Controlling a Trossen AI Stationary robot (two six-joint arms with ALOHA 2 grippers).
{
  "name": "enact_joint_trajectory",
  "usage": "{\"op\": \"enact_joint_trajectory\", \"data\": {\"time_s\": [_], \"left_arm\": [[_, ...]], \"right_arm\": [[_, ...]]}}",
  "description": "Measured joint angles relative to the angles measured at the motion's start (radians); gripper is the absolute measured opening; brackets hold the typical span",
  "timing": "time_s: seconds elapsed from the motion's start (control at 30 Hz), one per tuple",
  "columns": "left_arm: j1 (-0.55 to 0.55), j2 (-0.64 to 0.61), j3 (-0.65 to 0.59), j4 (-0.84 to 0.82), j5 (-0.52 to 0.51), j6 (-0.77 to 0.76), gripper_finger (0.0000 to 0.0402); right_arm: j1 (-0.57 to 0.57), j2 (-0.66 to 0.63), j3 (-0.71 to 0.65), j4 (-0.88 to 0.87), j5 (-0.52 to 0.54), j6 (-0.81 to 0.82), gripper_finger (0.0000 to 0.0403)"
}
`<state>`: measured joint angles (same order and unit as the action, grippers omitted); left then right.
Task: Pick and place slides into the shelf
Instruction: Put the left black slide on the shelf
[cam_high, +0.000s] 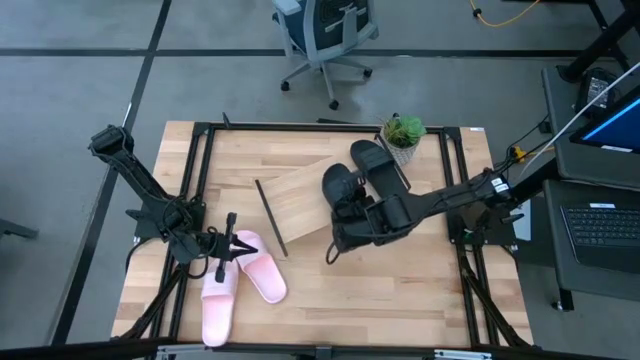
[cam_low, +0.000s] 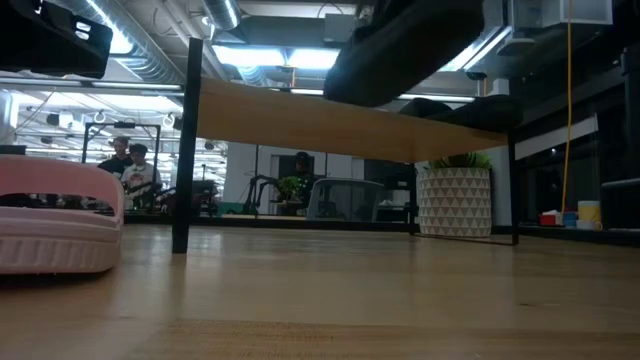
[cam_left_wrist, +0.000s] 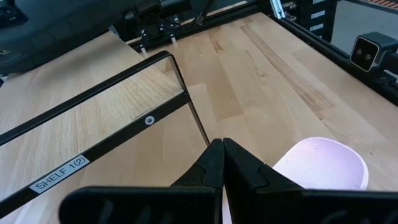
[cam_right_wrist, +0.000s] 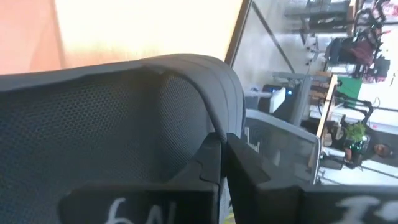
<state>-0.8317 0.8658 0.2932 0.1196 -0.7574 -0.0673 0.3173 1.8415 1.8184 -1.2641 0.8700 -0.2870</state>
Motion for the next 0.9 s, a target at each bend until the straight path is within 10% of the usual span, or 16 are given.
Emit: {"op": "enact_joint_trajectory", "data": {"time_s": [0.9], "left_arm": [[0.0, 0.0, 0.0, -0.002, 0.0, -0.005, 0.0]], "right_arm": [[-0.187, -0.027, -0.103, 0.174, -0.087, -0.222, 0.0011]]}}
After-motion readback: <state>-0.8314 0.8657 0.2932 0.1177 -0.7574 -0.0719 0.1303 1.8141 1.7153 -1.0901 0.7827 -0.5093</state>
